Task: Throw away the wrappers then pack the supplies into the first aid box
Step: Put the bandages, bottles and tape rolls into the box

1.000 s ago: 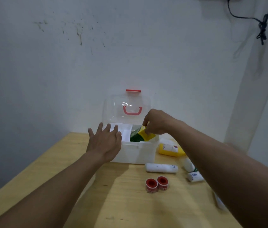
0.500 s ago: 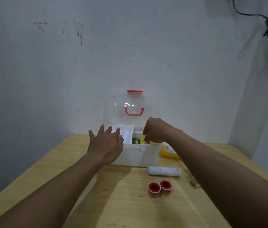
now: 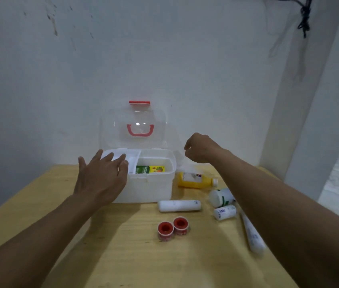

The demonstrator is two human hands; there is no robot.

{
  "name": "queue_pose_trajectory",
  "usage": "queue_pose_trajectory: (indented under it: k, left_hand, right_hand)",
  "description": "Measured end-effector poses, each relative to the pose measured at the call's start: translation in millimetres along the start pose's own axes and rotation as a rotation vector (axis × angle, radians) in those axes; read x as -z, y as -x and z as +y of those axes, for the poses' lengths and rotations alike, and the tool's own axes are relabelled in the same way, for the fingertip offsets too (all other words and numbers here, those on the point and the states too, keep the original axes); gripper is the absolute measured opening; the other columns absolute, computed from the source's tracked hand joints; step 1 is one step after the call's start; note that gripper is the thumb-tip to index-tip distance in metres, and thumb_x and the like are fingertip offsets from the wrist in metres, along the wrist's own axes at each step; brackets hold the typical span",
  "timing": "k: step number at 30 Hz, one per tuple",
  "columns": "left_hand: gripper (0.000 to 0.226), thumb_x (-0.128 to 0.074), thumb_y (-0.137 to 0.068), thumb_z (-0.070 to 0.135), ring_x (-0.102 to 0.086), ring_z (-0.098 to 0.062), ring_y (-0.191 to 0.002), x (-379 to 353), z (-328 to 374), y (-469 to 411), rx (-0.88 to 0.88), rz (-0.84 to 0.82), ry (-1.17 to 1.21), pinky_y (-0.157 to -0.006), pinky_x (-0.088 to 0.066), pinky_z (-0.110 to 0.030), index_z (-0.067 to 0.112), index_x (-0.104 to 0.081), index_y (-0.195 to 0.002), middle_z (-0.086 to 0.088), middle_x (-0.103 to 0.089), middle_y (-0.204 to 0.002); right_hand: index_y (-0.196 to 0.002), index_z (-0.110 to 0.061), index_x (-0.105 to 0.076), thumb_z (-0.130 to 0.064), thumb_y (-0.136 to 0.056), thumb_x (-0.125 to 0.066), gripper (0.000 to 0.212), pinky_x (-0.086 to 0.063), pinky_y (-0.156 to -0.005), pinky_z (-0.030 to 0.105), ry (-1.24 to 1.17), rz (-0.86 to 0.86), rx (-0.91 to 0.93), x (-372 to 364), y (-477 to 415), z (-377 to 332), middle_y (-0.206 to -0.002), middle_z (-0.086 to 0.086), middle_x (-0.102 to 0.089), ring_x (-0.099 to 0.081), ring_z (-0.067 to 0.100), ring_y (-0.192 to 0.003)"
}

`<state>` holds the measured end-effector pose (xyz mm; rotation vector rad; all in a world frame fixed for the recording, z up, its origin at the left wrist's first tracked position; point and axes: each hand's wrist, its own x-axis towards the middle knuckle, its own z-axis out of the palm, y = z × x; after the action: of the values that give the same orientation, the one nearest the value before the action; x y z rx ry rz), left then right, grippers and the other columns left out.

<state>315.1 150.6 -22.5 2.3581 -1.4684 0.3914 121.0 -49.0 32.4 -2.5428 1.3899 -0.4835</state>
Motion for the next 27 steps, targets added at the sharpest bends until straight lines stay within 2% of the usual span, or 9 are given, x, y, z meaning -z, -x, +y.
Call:
queue_pose_trajectory:
  k: [4, 5, 7, 8, 11, 16, 22, 27]
  left_hand:
    - [0.07, -0.003, -0.092, 0.053, -0.016, -0.025, -0.15, -1.2, -0.4, -1.4, 0.003, 0.021, 0.002, -0.117, -0.004, -0.061, 0.034, -0.038, -0.149, -0.001, -0.037, -0.157]
    - [0.071, -0.003, -0.091, 0.054, -0.016, -0.025, -0.15, -1.3, -0.4, -1.3, 0.004, 0.024, 0.007, -0.117, -0.004, -0.061, 0.034, -0.038, -0.149, -0.001, -0.037, -0.156]
    - [0.07, -0.003, -0.091, 0.054, -0.015, -0.025, -0.15, -1.6, -0.6, -0.6, 0.006, 0.031, 0.018, -0.117, -0.004, -0.061, 0.035, -0.038, -0.149, -0.001, -0.038, -0.156]
    - [0.07, -0.004, -0.091, 0.054, -0.015, -0.025, -0.15, -2.1, -0.8, -0.6, 0.005, 0.034, 0.024, -0.117, -0.004, -0.061, 0.035, -0.038, -0.149, -0.001, -0.038, -0.156]
    - [0.069, -0.005, -0.092, 0.054, -0.015, -0.025, -0.15, -3.1, -2.1, -2.0, 0.003, 0.033, 0.035, -0.116, -0.003, -0.062, 0.035, -0.039, -0.148, -0.001, -0.039, -0.155]
    - [0.068, -0.006, -0.091, 0.053, -0.015, -0.025, -0.15, -4.2, -2.3, -4.3, 0.011, 0.027, 0.028, -0.117, -0.004, -0.062, 0.036, -0.039, -0.148, 0.0, -0.04, -0.155]
    - [0.069, -0.006, -0.091, 0.054, -0.017, -0.025, -0.15, -1.9, -1.4, -3.0, 0.009, 0.025, 0.045, -0.117, -0.004, -0.062, 0.033, -0.039, -0.148, -0.001, -0.04, -0.155]
    - [0.065, -0.01, -0.094, 0.051, -0.021, -0.023, -0.149, 0.3, -3.7, -1.5, 0.014, 0.054, 0.198, -0.119, -0.006, -0.057, 0.03, -0.041, -0.148, 0.0, -0.042, -0.153]
  right_hand:
    - [-0.114, -0.009, -0.068, -0.019, -0.087, -0.06, 0.03, -0.054, -0.092, 0.039, 0.081, -0.178, -0.068, -19.9, -11.2, 22.0, -0.113, 0.007, -0.07, -0.065, 0.026, -0.102]
    - [-0.111, -0.007, -0.069, -0.018, -0.087, -0.06, 0.029, -0.055, -0.089, 0.036, 0.073, -0.196, -0.074, -23.5, -13.6, 25.9, -0.11, 0.008, -0.071, -0.066, 0.025, -0.099]
    - [-0.107, -0.002, -0.07, -0.017, -0.086, -0.061, 0.027, -0.051, -0.072, 0.03, 0.066, -0.233, -0.071, -27.0, -16.0, 29.0, -0.103, 0.01, -0.071, -0.062, 0.024, -0.086]
    - [-0.111, -0.003, -0.07, -0.018, -0.085, -0.064, 0.03, -0.049, -0.069, 0.03, 0.06, -0.244, -0.07, -27.2, -17.3, 29.4, -0.106, 0.012, -0.072, -0.06, 0.023, -0.083]
    - [-0.113, -0.008, -0.071, -0.029, -0.08, -0.078, 0.041, -0.059, -0.082, 0.038, 0.022, -0.274, -0.066, -24.7, -21.0, 31.2, -0.109, 0.01, -0.07, -0.067, 0.026, -0.094]
    - [-0.11, -0.011, -0.071, -0.032, -0.077, -0.083, 0.041, -0.061, -0.081, 0.041, 0.014, -0.346, -0.051, -21.4, -25.4, 33.4, -0.107, 0.007, -0.068, -0.069, 0.027, -0.097]
    - [-0.108, -0.013, -0.072, -0.035, -0.072, -0.082, 0.043, -0.06, -0.081, 0.04, 0.115, -0.26, -0.01, -13.0, -17.0, 33.6, -0.104, 0.005, -0.07, -0.068, 0.025, -0.091]
    - [-0.109, -0.009, -0.072, -0.027, -0.075, -0.08, 0.04, -0.059, -0.069, 0.035, 0.061, -0.169, 0.007, 30.4, 2.9, 30.6, -0.094, 0.007, -0.069, -0.07, 0.029, -0.088]
